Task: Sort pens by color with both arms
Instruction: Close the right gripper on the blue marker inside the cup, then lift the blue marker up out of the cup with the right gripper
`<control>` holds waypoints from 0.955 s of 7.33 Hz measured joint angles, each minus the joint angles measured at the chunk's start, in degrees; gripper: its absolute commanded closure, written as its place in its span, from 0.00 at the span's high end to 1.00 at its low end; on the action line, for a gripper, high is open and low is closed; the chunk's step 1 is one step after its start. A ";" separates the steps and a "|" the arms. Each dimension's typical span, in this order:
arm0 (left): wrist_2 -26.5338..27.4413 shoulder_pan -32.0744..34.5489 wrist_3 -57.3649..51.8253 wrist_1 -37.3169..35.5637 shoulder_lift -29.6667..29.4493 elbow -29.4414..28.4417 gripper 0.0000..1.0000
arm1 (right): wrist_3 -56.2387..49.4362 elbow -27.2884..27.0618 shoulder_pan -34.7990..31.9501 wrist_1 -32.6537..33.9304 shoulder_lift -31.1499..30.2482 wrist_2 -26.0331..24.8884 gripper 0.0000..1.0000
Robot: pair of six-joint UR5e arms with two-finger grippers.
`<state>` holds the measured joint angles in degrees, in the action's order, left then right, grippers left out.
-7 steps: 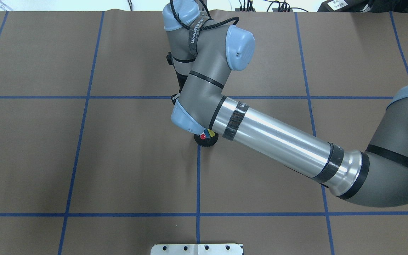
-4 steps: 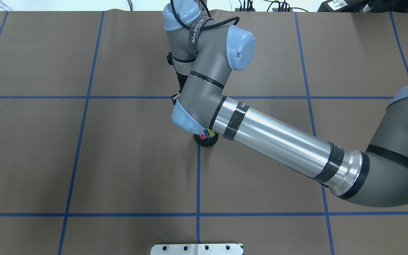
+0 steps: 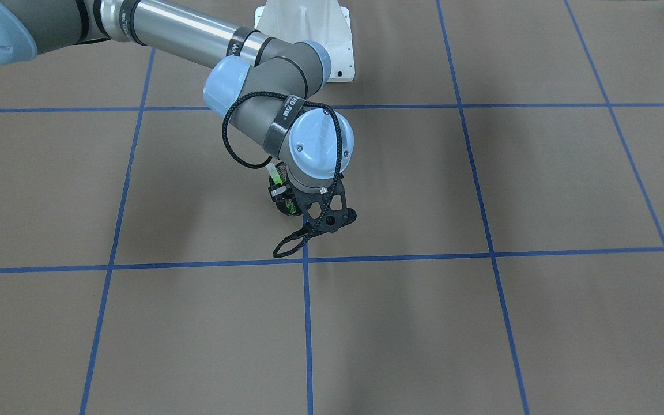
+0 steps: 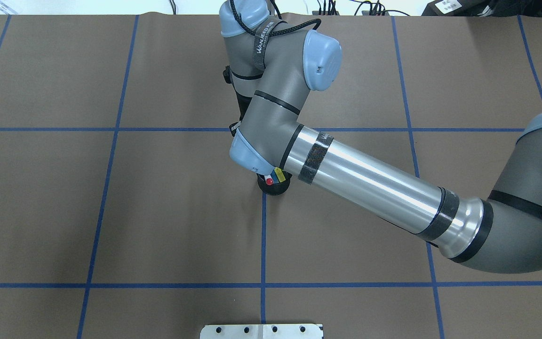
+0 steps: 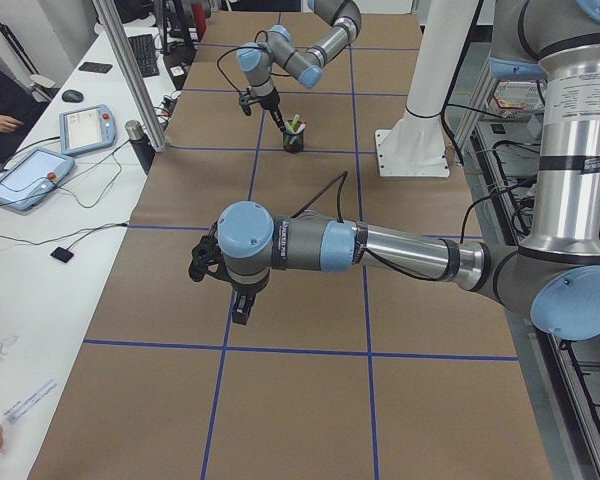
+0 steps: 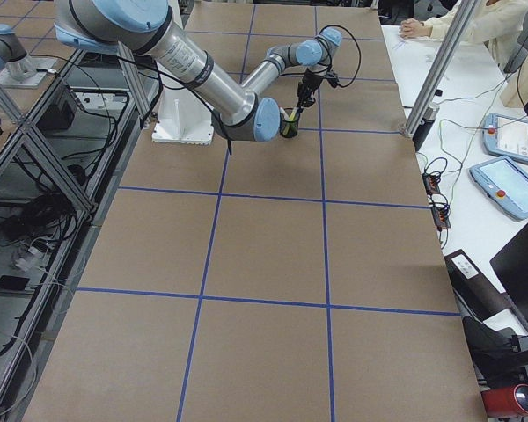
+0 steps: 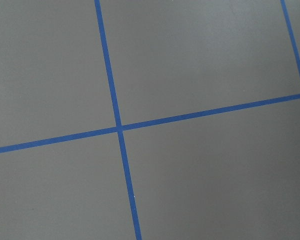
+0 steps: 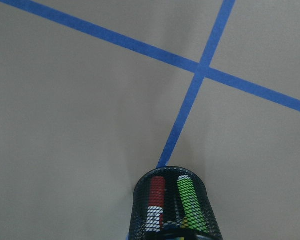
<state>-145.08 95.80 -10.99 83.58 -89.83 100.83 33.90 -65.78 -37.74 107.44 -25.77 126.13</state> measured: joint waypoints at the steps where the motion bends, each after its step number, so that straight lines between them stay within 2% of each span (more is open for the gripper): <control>1: -0.42 0.00 0.00 0.00 0.00 -0.03 1.00 | -0.04 -0.03 -0.02 -0.01 -0.03 0.05 0.28; 4: -0.71 0.00 0.00 0.00 0.01 -0.10 1.00 | -0.06 -0.05 -0.05 -0.02 -0.10 0.08 0.19; 7: -0.70 0.00 0.02 0.00 0.00 -0.15 1.00 | -0.22 -0.24 -0.59 0.05 -0.12 0.78 0.18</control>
<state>-145.79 95.80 -10.97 83.58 -89.82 100.68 33.68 -66.02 -38.32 107.49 -25.90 126.91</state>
